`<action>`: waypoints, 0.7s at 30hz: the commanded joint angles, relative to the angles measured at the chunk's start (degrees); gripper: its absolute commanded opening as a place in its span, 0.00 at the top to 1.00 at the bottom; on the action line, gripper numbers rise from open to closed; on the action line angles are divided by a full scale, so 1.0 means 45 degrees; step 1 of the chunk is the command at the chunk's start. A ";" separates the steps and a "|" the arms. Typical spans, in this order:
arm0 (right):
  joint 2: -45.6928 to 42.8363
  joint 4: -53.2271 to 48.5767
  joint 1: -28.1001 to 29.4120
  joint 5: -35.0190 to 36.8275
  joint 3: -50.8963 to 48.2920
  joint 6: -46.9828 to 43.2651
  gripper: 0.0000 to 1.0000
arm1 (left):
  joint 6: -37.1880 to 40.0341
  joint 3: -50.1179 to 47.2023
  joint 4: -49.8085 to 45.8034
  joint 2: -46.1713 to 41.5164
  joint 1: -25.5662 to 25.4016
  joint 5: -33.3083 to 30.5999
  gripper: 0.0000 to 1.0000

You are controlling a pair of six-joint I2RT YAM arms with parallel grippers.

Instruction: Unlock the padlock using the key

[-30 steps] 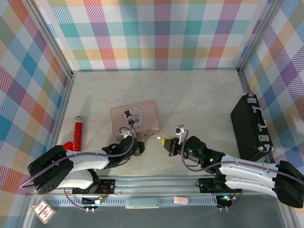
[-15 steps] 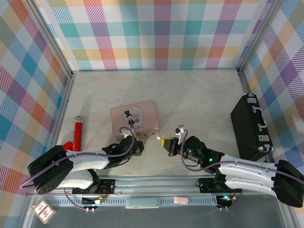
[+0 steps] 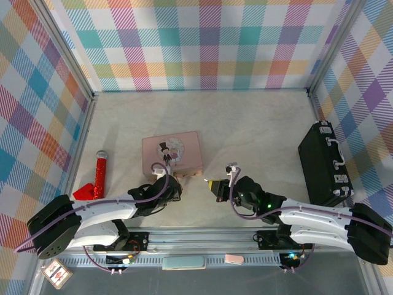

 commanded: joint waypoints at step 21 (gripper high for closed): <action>0.4067 0.3115 0.0090 -0.1671 0.0148 0.3519 1.00 | -0.1152 0.3632 -0.3877 0.1235 0.1082 0.1630 1.00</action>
